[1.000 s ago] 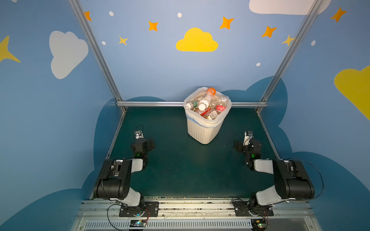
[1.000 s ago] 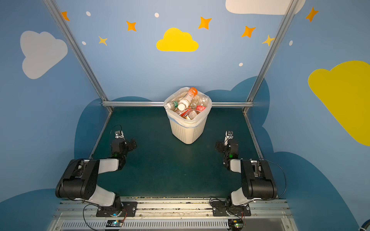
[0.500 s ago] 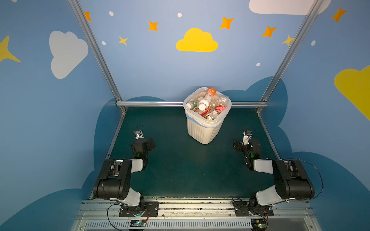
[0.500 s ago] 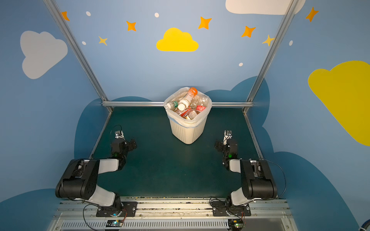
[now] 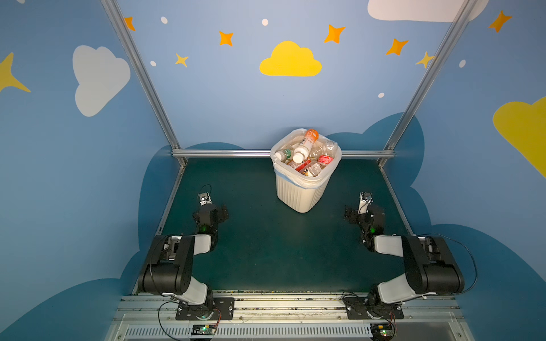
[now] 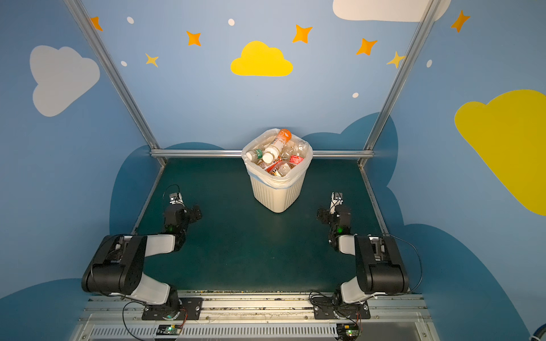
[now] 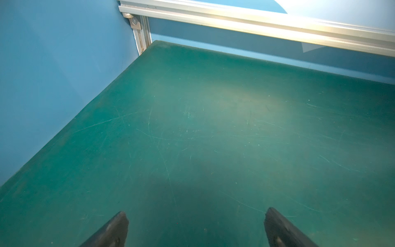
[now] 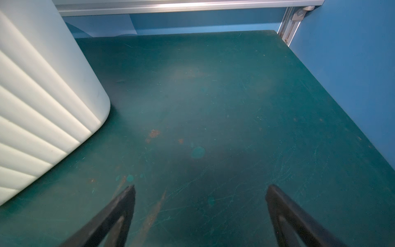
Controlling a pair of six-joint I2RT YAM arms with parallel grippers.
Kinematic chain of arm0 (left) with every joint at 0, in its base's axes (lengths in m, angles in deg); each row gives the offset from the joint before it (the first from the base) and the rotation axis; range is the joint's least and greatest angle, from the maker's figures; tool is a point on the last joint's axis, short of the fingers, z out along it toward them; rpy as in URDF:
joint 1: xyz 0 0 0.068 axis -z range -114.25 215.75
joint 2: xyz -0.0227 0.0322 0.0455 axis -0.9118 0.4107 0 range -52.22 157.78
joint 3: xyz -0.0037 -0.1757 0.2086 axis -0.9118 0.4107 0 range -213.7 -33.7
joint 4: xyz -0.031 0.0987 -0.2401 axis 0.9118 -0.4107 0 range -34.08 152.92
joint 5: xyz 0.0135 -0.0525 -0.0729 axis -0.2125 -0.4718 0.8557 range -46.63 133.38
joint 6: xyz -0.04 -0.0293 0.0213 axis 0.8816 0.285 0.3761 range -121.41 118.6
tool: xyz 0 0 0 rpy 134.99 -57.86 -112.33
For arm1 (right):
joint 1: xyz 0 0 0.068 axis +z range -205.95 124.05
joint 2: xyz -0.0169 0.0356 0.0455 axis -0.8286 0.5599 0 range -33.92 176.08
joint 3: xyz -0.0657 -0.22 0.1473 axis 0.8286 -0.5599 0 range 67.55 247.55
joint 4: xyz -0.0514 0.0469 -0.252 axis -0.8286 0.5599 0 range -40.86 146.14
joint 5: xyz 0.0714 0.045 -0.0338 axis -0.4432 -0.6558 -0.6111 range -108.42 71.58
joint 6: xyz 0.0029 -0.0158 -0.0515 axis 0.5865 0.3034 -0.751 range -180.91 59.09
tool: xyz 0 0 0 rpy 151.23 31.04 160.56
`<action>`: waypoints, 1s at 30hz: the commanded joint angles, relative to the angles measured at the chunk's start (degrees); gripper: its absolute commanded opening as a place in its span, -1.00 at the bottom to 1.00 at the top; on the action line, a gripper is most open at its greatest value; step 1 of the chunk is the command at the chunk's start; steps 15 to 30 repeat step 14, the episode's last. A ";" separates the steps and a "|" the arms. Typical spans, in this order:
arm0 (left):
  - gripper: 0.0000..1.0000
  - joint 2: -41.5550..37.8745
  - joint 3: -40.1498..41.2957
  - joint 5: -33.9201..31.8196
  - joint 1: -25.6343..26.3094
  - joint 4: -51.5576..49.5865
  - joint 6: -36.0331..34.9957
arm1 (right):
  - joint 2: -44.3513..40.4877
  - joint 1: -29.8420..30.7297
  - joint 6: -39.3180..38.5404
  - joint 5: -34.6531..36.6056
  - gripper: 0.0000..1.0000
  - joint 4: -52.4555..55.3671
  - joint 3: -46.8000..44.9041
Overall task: Throw the plastic bottles in the bin
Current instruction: Reset both arms
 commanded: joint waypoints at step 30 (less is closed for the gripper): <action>0.99 -0.61 0.09 0.36 0.07 0.27 -0.84 | -0.28 0.16 -0.44 0.32 0.92 -1.54 -0.04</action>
